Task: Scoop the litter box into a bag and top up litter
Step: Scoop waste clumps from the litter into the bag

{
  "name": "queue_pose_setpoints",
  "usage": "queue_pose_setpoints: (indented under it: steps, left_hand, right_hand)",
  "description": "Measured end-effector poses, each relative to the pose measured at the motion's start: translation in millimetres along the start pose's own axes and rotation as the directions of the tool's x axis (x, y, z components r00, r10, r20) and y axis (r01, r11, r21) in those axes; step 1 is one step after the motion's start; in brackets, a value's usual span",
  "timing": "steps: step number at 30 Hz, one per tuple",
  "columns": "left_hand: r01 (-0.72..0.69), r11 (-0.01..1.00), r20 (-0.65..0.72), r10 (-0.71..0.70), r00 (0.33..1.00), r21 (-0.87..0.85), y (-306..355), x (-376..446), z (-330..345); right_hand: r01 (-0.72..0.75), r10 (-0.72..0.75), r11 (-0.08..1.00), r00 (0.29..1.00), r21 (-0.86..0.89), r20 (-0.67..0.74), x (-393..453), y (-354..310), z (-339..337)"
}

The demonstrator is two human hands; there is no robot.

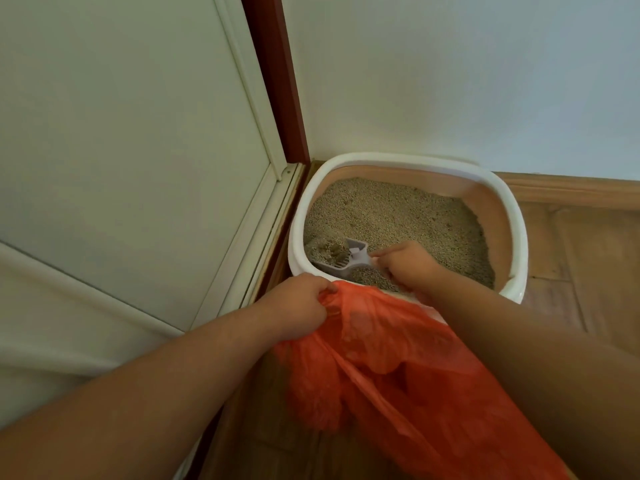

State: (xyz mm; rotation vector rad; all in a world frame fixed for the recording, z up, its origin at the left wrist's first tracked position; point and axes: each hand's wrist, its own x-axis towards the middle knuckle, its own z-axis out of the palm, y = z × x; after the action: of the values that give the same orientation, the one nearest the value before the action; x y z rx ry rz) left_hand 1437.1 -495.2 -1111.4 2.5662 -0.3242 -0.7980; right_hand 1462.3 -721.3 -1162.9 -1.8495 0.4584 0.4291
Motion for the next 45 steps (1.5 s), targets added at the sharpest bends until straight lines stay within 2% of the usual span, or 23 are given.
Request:
queue_pose_setpoints:
  steps: [2,6,10,13,17,27,31,36,45]
  left_hand:
    - [-0.007,1.0,-0.005,0.007,1.0,0.007,5.2,-1.0,-0.3]
    - [-0.027,0.999,-0.011,0.027,1.0,0.021,19.5,1.0,2.2]
    - [-0.073,0.996,-0.012,0.074,0.997,0.056,36.4,5.1,7.2]
    - [-0.09,0.994,-0.023,0.091,0.996,0.062,47.3,6.9,10.5]
    - [-0.089,0.995,-0.027,0.09,0.996,0.037,59.6,8.6,11.9]
    - [-0.116,0.991,-0.045,0.119,0.992,0.061,71.6,2.5,12.8]
    - [-0.119,0.991,-0.058,0.122,0.991,0.057,72.7,-1.9,9.8]
    - [-0.116,0.992,-0.056,0.118,0.991,0.046,70.8,-2.8,9.1]
    - [-0.108,0.991,-0.059,0.113,0.992,0.079,71.5,-1.5,5.8]
  right_hand:
    - [0.015,-0.013,0.996,1.0,0.09,-0.028,-5.0,2.4,-15.5]
    - [0.035,0.011,0.967,0.984,0.254,-0.18,-13.4,14.5,-59.8]
    - [0.062,-0.037,0.981,0.99,0.185,-0.135,-32.6,20.1,-102.0]
    - [0.057,-0.033,0.99,0.984,0.131,-0.174,-44.9,23.9,-123.2]
    - [0.054,-0.025,0.987,0.981,0.15,-0.191,-60.5,26.7,-137.6]
    - [0.044,-0.02,0.991,0.983,0.129,-0.182,-74.8,37.7,-149.6]
    - [0.03,-0.01,0.989,0.99,0.146,-0.139,-74.2,38.0,-152.0]
    - [0.044,-0.027,0.994,0.985,0.096,-0.172,-75.6,38.2,-152.8]
    - [0.061,-0.057,0.998,0.988,0.024,-0.144,-76.5,36.9,-149.5]
